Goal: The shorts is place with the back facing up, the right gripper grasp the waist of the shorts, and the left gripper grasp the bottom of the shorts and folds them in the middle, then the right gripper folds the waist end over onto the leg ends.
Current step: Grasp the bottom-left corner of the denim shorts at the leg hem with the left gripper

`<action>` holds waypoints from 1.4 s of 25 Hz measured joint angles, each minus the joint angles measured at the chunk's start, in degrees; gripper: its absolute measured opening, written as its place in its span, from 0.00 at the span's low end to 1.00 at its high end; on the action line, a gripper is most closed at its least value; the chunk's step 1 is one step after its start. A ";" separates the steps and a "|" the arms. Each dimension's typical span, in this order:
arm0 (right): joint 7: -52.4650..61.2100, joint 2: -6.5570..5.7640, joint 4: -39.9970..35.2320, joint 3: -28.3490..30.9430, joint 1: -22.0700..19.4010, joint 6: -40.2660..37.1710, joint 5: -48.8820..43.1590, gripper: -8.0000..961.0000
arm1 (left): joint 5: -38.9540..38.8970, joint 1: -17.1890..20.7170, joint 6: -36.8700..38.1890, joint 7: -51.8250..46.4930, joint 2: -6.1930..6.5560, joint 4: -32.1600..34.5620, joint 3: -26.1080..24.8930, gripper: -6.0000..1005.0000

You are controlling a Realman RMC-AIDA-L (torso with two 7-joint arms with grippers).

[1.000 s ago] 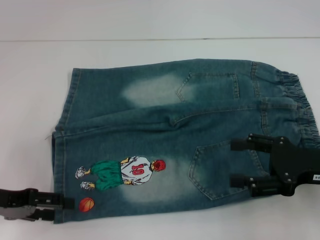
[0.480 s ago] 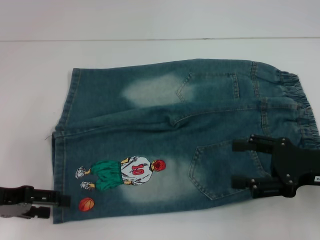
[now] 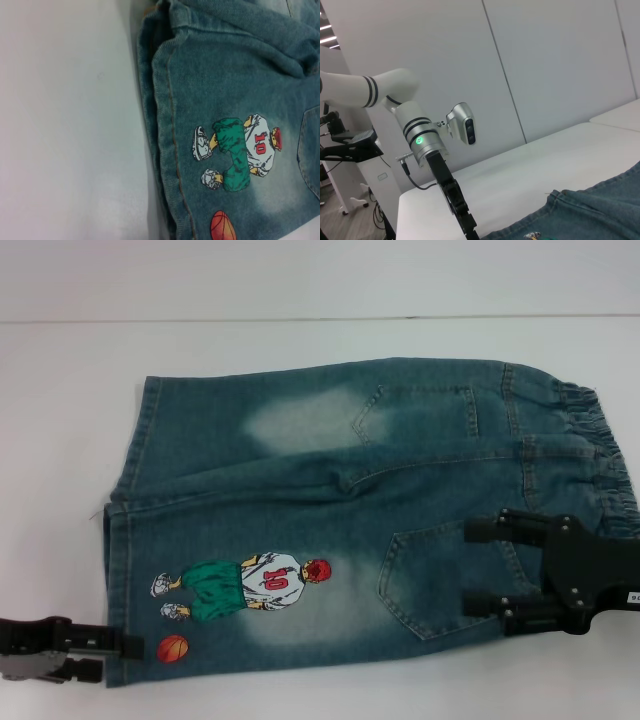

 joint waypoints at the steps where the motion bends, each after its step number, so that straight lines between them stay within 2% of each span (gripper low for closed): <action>1: 0.00 0.03 0.00 0.00 -0.02 0.00 0.00 0.95 | 0.02 0.00 0.00 0.00 -0.02 -0.01 0.00 0.90; 15: -0.26 0.08 0.00 0.00 -0.04 0.06 0.00 0.94 | -0.06 -0.96 0.00 0.29 -0.91 -0.11 0.00 0.90; 35: -0.52 0.27 0.01 -0.23 0.09 0.03 0.00 0.94 | -0.44 -2.86 -1.49 0.65 -1.14 -0.11 -0.03 0.90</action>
